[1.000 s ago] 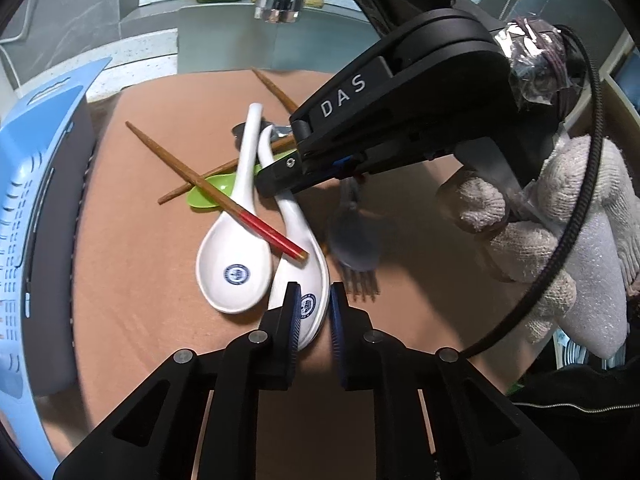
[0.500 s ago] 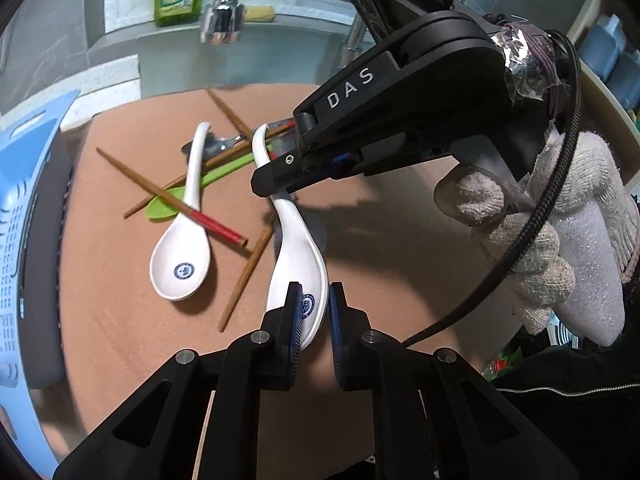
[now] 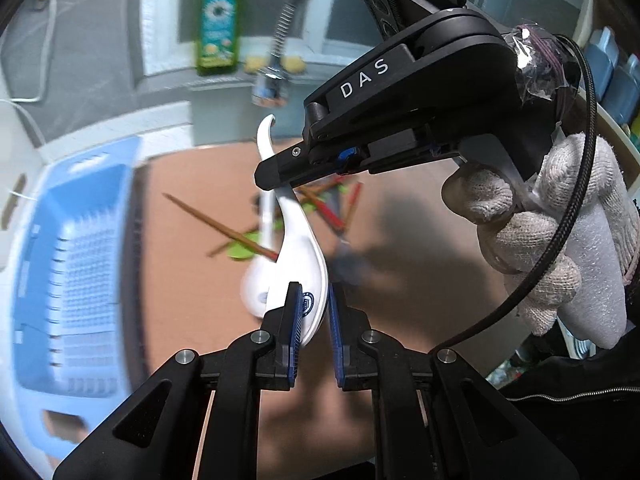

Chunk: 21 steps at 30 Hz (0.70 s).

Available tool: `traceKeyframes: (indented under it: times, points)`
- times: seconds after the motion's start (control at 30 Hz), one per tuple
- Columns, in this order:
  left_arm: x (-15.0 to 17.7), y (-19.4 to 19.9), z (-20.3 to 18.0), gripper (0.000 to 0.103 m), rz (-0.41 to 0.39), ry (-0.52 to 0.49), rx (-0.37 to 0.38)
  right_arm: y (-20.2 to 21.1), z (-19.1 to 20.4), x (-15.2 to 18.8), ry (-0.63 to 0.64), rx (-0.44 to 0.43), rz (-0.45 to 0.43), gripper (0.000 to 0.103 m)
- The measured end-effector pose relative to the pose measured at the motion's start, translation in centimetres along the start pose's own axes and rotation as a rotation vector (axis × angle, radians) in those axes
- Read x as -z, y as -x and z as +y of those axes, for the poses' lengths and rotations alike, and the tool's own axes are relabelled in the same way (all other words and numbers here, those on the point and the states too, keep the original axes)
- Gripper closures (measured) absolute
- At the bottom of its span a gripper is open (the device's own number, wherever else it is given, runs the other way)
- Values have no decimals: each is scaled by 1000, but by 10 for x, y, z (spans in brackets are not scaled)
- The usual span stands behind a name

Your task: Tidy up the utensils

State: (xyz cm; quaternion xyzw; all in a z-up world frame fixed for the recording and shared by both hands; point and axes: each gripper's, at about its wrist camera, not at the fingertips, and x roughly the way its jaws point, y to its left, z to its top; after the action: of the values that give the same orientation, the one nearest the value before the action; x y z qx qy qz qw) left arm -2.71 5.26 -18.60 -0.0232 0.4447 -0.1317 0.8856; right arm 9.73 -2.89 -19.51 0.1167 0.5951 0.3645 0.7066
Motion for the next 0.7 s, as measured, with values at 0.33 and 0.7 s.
traceKeyframes:
  times: [0.33, 0.7]
  points:
    - [12, 31, 91, 91, -19, 78, -132, -84, 85, -37, 88, -47, 58, 95]
    - [32, 5, 180, 91, 77, 185, -193, -204, 116, -69, 103, 6, 195, 95]
